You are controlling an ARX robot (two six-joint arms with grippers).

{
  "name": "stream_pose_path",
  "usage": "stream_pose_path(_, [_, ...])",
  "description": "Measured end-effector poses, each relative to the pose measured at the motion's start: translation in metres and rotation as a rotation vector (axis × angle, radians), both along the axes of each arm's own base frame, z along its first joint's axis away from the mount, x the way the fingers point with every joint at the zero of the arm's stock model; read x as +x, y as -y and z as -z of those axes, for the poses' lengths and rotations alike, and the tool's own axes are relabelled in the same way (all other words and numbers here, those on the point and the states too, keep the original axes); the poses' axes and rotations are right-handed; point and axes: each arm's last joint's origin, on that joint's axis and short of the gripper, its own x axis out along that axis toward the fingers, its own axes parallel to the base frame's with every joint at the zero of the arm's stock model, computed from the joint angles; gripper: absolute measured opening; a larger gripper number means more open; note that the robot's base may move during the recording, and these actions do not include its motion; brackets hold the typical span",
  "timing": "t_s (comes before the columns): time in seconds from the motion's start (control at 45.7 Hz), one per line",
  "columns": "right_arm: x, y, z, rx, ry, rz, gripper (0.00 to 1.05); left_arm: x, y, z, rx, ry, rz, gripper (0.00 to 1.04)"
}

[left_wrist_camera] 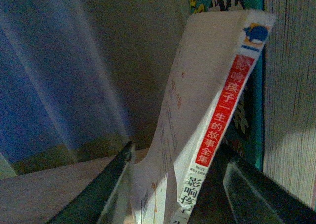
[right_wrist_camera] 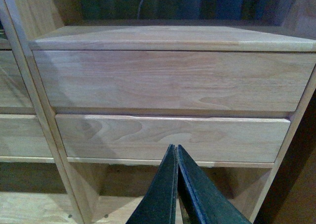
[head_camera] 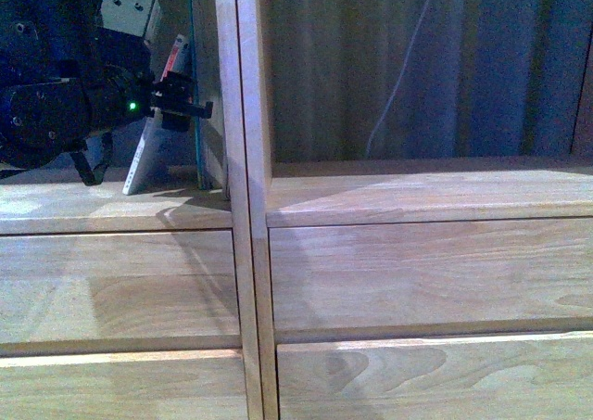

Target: Organize books on shelf

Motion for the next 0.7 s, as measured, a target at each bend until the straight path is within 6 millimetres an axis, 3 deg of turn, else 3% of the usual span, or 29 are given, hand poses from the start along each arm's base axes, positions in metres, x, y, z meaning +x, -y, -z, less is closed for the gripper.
stream_pose_path(0.153, [0.000, 0.000, 0.000, 0.000, 0.000, 0.000, 0.03, -0.002, -0.001, 0.002, -0.011, 0.000, -0.001, 0.85])
stream_pose_path(0.263, [0.000, 0.000, 0.000, 0.000, 0.000, 0.000, 0.03, -0.006, -0.001, 0.005, -0.038, -0.018, -0.001, 0.98])
stream_pose_path(0.372, [0.000, 0.000, 0.000, 0.000, 0.000, 0.000, 0.03, -0.021, 0.003, 0.004, -0.110, -0.052, 0.022, 0.97])
stream_pose_path(0.701, [0.000, 0.000, 0.000, 0.000, 0.000, 0.000, 0.03, -0.091, 0.017, -0.022, -0.216, -0.026, 0.024, 0.97])
